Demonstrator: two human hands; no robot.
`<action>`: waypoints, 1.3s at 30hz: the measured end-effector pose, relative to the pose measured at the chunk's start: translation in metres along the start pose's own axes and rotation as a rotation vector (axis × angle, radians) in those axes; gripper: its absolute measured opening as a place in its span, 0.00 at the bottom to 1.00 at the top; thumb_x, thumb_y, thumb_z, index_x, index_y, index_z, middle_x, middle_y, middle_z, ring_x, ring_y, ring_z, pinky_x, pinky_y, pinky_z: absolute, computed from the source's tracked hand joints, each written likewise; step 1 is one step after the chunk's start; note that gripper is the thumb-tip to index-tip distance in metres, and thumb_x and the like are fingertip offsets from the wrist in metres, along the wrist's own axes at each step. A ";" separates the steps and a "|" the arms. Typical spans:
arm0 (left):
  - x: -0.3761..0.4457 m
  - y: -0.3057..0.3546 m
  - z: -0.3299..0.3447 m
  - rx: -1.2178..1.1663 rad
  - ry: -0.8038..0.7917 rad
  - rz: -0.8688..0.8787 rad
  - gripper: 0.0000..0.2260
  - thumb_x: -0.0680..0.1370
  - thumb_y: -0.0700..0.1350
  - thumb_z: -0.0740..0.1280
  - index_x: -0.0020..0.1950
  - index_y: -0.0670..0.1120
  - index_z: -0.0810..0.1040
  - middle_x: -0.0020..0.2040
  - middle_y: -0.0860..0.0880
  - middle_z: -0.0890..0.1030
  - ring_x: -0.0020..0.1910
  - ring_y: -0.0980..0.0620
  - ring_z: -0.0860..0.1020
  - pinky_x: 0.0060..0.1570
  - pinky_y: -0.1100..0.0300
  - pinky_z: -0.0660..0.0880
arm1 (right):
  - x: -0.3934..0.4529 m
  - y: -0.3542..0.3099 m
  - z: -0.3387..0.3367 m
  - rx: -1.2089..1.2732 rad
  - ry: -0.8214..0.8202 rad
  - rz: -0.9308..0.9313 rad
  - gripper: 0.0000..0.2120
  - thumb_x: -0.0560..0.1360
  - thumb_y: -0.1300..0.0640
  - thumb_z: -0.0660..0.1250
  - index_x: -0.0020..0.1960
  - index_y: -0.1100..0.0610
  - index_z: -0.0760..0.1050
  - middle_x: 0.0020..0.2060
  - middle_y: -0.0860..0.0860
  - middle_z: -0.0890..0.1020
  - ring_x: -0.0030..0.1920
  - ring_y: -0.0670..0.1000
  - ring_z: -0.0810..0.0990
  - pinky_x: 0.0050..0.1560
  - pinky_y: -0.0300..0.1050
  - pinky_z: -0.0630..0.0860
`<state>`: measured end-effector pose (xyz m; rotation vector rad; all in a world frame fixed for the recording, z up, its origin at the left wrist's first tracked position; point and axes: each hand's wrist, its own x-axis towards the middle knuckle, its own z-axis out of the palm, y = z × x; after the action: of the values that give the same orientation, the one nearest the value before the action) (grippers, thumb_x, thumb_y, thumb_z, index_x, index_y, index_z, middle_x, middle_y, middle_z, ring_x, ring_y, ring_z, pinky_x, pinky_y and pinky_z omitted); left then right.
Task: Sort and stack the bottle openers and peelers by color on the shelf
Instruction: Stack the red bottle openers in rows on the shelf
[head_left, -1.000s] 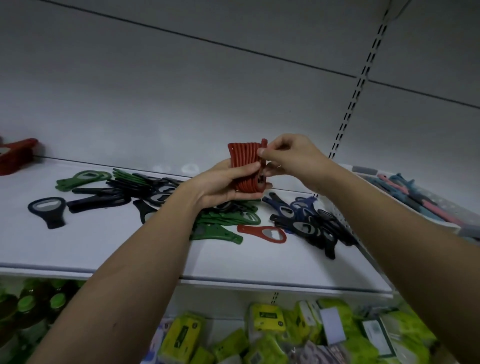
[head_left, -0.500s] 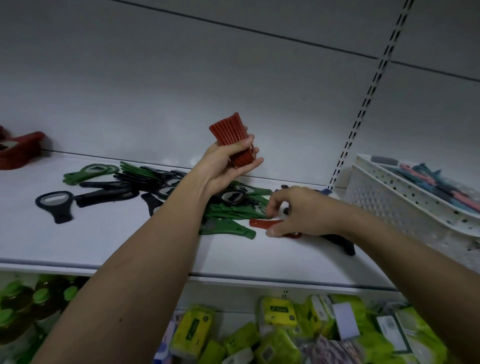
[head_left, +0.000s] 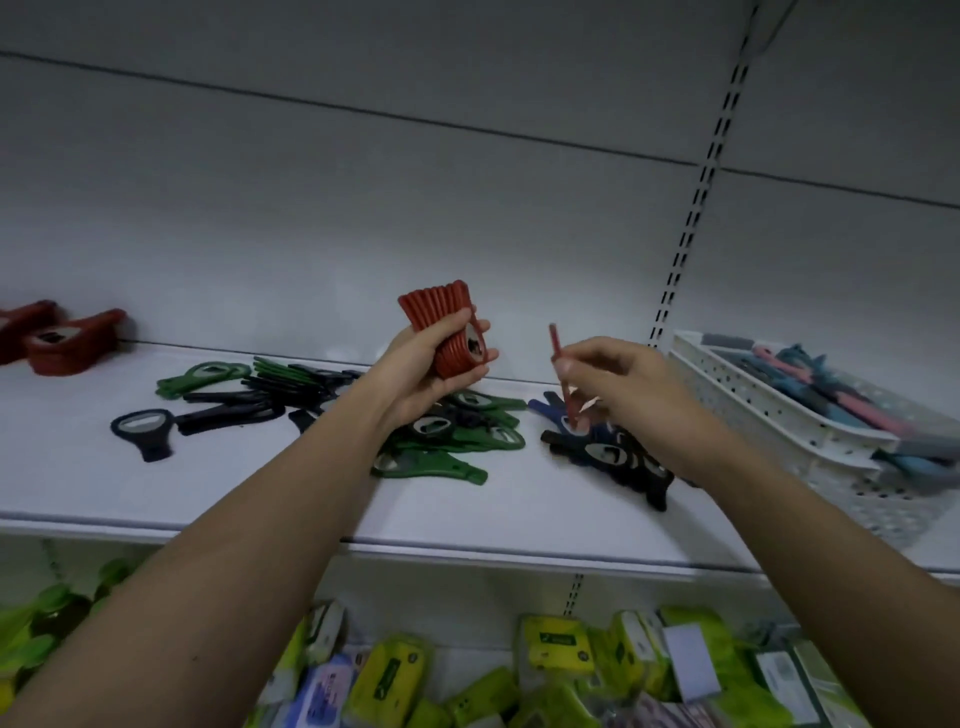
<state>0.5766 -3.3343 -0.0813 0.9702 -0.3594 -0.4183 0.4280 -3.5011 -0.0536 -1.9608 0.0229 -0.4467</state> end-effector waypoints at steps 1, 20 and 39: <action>-0.007 0.006 0.000 0.009 -0.020 0.013 0.13 0.80 0.44 0.67 0.63 0.43 0.77 0.58 0.44 0.83 0.51 0.43 0.85 0.38 0.56 0.82 | 0.001 -0.006 0.000 0.061 0.041 0.002 0.07 0.78 0.58 0.68 0.54 0.60 0.81 0.44 0.56 0.82 0.36 0.49 0.81 0.38 0.39 0.80; -0.167 0.090 -0.073 0.396 0.048 0.096 0.17 0.74 0.33 0.71 0.63 0.40 0.77 0.57 0.41 0.83 0.57 0.43 0.82 0.49 0.49 0.82 | -0.006 -0.075 0.175 0.264 -0.156 -0.162 0.13 0.77 0.53 0.70 0.59 0.57 0.74 0.52 0.51 0.80 0.48 0.48 0.83 0.42 0.36 0.80; -0.146 0.176 -0.250 0.851 0.706 -0.066 0.15 0.68 0.38 0.78 0.52 0.42 0.79 0.50 0.41 0.81 0.49 0.43 0.82 0.36 0.54 0.83 | 0.131 -0.029 0.386 -0.909 -0.656 -0.352 0.34 0.78 0.32 0.48 0.79 0.47 0.52 0.80 0.49 0.51 0.79 0.57 0.48 0.74 0.66 0.49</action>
<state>0.6000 -2.9965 -0.0771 1.8793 0.1711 0.0647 0.6675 -3.1780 -0.1258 -2.9423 -0.6453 0.0416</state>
